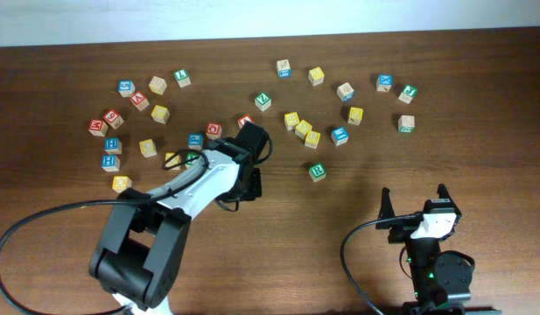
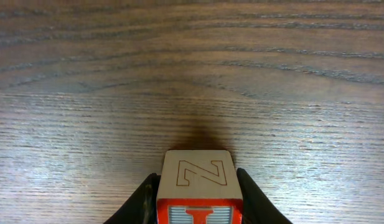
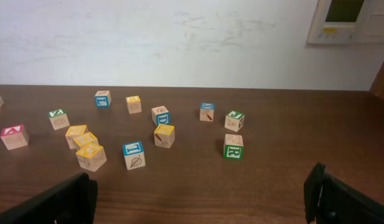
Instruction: Spell out ICRA
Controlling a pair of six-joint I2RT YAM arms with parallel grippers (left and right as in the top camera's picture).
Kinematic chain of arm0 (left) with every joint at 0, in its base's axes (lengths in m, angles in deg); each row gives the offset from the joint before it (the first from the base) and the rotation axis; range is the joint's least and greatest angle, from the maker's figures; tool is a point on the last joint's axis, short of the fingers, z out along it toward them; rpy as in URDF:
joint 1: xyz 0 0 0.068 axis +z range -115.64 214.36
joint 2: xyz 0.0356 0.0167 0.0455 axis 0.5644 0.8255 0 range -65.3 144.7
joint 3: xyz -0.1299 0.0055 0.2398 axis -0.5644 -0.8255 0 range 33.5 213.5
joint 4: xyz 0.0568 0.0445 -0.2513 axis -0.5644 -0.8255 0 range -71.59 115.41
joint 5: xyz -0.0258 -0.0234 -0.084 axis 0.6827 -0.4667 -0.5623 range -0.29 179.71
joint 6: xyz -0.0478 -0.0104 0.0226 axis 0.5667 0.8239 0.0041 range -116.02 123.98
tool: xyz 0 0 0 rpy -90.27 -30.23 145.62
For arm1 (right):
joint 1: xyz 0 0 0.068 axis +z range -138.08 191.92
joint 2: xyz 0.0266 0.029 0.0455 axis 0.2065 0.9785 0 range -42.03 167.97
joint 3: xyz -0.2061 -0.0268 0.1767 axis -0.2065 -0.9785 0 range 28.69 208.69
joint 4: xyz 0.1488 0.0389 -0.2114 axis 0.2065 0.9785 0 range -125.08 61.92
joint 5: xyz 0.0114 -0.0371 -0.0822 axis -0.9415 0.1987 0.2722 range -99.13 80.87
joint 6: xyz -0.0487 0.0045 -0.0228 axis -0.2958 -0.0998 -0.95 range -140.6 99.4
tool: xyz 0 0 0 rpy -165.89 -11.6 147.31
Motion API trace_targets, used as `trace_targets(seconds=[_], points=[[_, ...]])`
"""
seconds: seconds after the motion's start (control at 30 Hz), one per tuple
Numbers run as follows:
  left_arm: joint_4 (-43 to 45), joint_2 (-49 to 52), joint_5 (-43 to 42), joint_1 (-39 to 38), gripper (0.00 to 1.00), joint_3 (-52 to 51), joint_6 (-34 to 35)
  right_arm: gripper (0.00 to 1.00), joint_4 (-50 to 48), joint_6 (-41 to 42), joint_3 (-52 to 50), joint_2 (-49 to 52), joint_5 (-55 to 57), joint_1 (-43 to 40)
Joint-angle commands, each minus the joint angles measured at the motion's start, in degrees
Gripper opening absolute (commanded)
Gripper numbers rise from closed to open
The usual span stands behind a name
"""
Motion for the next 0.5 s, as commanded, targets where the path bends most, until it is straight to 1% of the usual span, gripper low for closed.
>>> trace_targets(seconds=[0.0, 0.07, 0.1, 0.17, 0.23, 0.3, 0.43, 0.47], points=[[0.2, 0.2, 1.2, 0.1, 0.28, -0.5, -2.9, 0.98, 0.3, 0.2, -0.3, -0.4, 0.7, -0.4], [0.3, 0.2, 1.2, 0.1, 0.28, -0.5, -3.3, 0.98, 0.3, 0.2, -0.3, -0.4, 0.7, -0.4], [0.3, 0.2, 1.2, 0.1, 0.30, -0.5, -3.3, 0.98, 0.3, 0.2, -0.3, -0.4, 0.7, -0.4], [0.3, 0.2, 1.2, 0.1, 0.39, -0.5, -3.3, 0.98, 0.3, 0.2, -0.3, -0.4, 0.7, -0.4], [0.3, 0.2, 1.2, 0.1, 0.45, -0.3, -3.3, 0.98, 0.3, 0.2, -0.3, -0.4, 0.7, -0.4], [-0.1, 0.2, 1.2, 0.1, 0.49, 0.3, -3.3, 0.98, 0.3, 0.2, -0.3, -0.4, 0.7, -0.4], [-4.0, 0.2, 1.1, 0.1, 0.54, 5.7, -3.3, 0.98, 0.3, 0.2, -0.3, -0.4, 0.7, -0.4], [-6.7, 0.2, 1.0, 0.1, 0.56, 9.7, -3.3, 0.98, 0.3, 0.2, -0.3, -0.4, 0.7, -0.4]])
